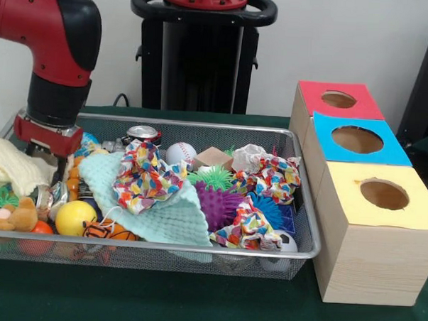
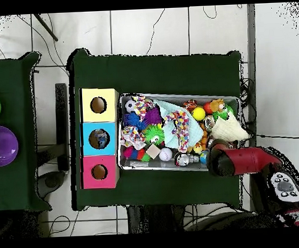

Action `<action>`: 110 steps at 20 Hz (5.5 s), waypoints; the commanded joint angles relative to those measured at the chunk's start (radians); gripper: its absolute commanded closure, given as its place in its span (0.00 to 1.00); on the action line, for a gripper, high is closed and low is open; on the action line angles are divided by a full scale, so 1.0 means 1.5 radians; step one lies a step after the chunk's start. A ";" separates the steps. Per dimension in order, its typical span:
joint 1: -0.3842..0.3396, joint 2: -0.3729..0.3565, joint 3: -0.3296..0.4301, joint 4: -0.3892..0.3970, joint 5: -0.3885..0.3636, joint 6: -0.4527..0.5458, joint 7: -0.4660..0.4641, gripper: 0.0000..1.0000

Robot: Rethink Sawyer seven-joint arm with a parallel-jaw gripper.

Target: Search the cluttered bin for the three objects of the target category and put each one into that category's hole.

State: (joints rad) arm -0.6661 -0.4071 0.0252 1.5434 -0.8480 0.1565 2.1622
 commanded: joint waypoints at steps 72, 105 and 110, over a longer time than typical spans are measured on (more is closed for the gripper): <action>0.281 -0.083 -0.087 0.156 0.270 -0.176 0.122 0.00; -0.157 -0.099 0.361 0.166 0.175 0.158 -0.129 0.00; -0.149 -0.136 0.366 0.187 0.180 0.166 -0.105 0.00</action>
State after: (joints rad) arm -0.9057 -0.5726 0.4787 1.7503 -0.5384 0.3309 2.1603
